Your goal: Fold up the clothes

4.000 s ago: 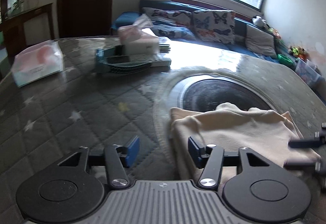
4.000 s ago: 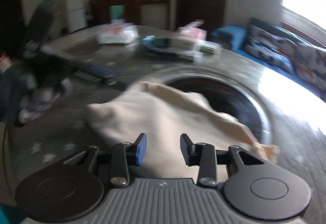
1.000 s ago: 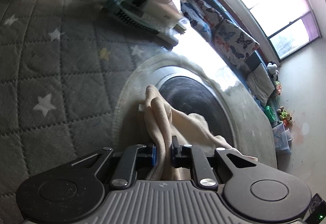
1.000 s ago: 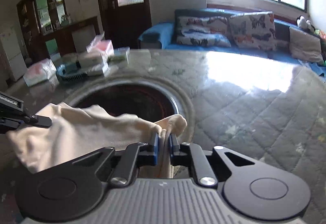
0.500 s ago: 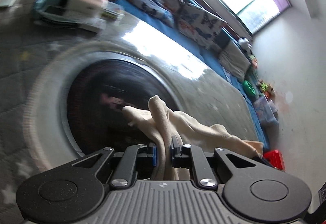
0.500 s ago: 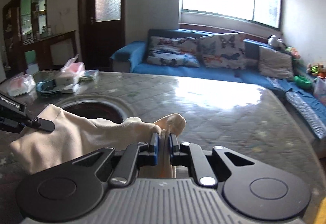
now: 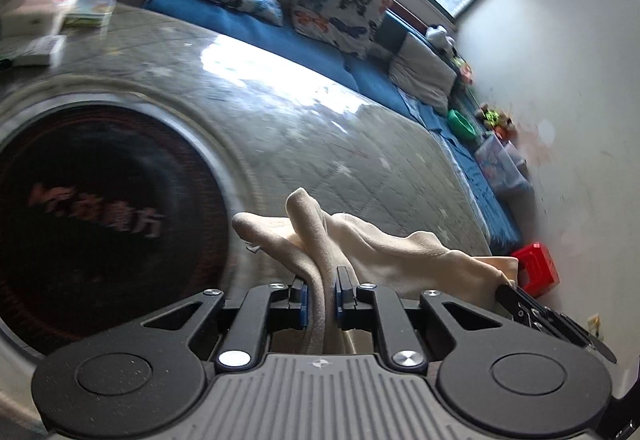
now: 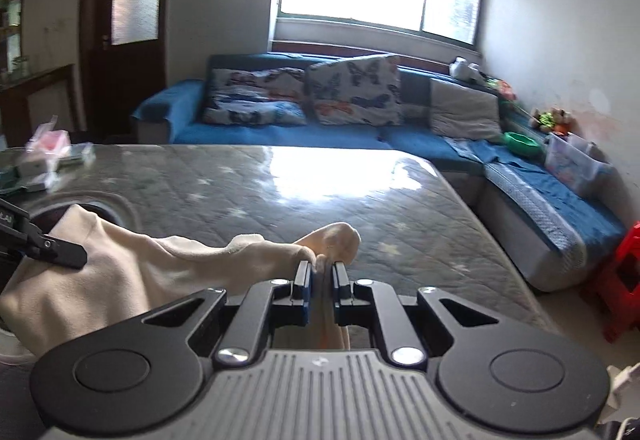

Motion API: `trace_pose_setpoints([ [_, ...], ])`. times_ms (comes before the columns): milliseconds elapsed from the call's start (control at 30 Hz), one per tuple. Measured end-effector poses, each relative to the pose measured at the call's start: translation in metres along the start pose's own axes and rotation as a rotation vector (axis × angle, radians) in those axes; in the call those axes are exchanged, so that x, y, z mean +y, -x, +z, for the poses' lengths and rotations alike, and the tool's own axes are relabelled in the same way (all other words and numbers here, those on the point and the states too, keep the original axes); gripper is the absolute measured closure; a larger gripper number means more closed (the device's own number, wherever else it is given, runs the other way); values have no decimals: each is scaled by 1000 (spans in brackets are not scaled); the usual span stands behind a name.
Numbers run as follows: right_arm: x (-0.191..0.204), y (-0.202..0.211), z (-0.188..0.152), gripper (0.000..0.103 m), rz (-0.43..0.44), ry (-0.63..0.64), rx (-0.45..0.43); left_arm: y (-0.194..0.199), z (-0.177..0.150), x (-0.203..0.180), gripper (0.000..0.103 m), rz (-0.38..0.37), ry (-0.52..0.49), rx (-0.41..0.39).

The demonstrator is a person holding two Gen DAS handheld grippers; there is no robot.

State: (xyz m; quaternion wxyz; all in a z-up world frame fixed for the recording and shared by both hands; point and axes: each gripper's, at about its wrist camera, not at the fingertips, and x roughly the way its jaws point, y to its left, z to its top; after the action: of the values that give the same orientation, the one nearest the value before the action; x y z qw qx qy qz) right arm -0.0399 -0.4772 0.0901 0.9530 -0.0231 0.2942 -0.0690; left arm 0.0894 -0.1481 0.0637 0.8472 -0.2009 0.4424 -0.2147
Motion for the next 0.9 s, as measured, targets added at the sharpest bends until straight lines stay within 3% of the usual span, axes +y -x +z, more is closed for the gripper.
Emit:
trace_pose_setpoints([
  [333,-34,-27,-18,94,-132,-46,86,-40,-9,-20,89,20,-85,64],
  [500,-33,-39,-30,92,-159,-45,139,-43,-14,-22,79,76,-158,65],
  [600,-27,-37,-28,90,-148,-43,127,-40,-17,-23,60,126,-200,38],
  [900,-14,-56,-21,86,35,-99,164,-41,-11,-44,57,154,-286,-16],
])
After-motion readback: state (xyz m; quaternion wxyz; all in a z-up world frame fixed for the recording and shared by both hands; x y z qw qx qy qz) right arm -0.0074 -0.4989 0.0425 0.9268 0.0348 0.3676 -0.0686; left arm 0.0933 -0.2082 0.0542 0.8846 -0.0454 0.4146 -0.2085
